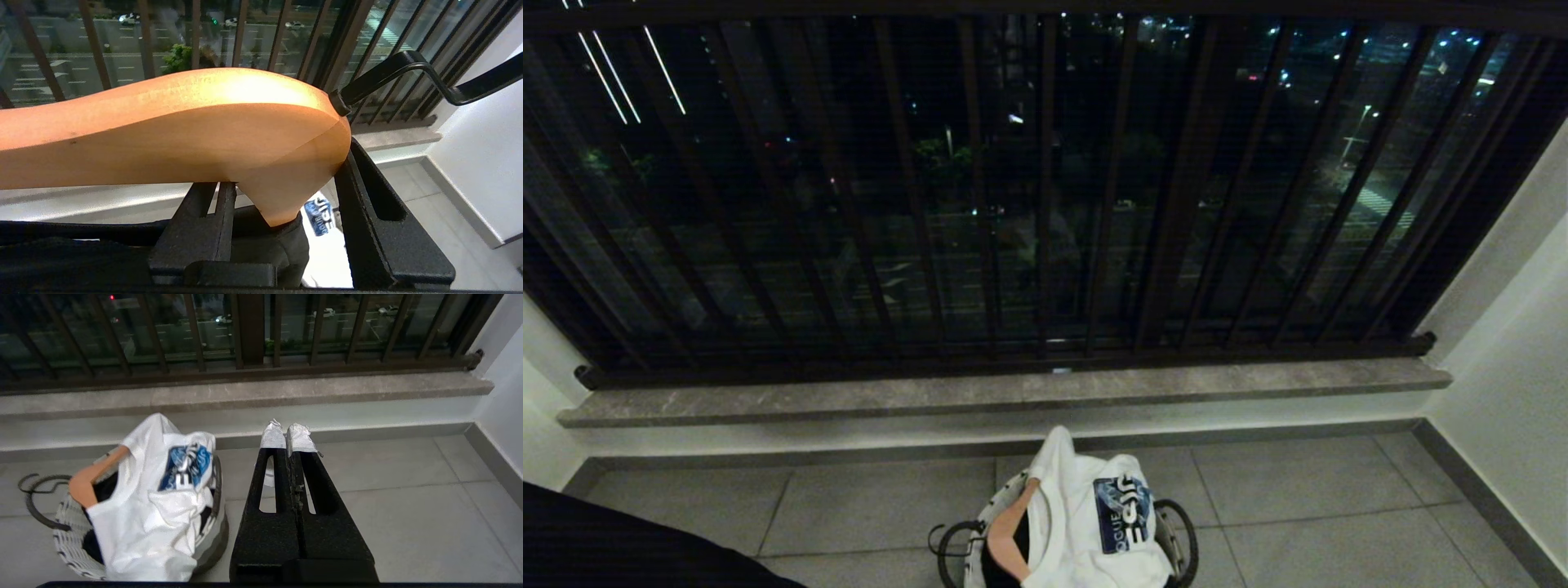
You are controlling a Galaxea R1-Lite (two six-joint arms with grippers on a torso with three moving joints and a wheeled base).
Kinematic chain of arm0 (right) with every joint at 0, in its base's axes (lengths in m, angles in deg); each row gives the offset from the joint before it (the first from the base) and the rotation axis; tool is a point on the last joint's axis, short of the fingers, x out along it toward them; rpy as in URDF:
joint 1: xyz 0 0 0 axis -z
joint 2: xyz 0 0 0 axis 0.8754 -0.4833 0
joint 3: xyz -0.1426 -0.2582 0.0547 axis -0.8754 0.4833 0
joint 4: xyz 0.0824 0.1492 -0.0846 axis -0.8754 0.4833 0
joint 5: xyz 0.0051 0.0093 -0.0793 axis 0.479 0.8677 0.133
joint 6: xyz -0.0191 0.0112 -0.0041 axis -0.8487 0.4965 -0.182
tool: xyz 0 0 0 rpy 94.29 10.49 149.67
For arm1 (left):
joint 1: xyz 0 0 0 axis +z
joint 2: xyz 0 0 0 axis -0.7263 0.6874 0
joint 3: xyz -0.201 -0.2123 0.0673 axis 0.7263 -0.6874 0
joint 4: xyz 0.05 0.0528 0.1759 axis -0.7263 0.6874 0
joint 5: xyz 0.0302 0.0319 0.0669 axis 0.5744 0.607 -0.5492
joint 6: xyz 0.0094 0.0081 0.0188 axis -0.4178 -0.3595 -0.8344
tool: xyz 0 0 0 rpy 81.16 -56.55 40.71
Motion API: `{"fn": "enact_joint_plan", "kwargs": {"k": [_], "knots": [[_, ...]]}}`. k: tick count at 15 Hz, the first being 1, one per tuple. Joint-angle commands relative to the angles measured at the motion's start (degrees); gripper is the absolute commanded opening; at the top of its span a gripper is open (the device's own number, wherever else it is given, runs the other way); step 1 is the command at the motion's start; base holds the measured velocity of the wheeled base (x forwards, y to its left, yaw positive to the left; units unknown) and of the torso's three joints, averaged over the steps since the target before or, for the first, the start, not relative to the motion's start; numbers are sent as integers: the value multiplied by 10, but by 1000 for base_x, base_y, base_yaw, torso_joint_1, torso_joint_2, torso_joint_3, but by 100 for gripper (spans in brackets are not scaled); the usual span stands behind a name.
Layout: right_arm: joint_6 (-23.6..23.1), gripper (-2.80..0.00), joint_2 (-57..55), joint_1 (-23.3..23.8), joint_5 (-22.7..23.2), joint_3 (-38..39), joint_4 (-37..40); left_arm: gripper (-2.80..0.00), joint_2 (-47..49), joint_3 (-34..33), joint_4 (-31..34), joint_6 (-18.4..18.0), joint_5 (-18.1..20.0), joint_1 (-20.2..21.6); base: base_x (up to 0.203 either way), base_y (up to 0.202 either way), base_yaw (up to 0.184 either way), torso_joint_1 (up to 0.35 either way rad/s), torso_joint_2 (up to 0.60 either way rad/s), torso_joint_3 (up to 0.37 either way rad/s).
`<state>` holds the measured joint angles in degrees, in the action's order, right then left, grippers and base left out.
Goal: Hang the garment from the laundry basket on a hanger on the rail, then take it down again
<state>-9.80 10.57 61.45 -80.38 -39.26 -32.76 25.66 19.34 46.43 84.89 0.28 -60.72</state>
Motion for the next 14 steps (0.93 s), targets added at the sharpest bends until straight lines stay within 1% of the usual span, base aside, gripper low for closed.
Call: {"fn": "enact_joint_plan", "kwargs": {"k": [1,8,14], "knots": [[0,-280,0,0,0,0,0,-280,-3,0,1,1,0,1,0,0,0,108,-478,-363],[0,-280,0,0,0,0,0,-280,6,23,-1,1,0,1,0,0,0,149,-495,-348],[0,-280,0,0,0,0,0,-280,18,33,-1,1,0,1,0,0,0,204,-549,-349]]}}
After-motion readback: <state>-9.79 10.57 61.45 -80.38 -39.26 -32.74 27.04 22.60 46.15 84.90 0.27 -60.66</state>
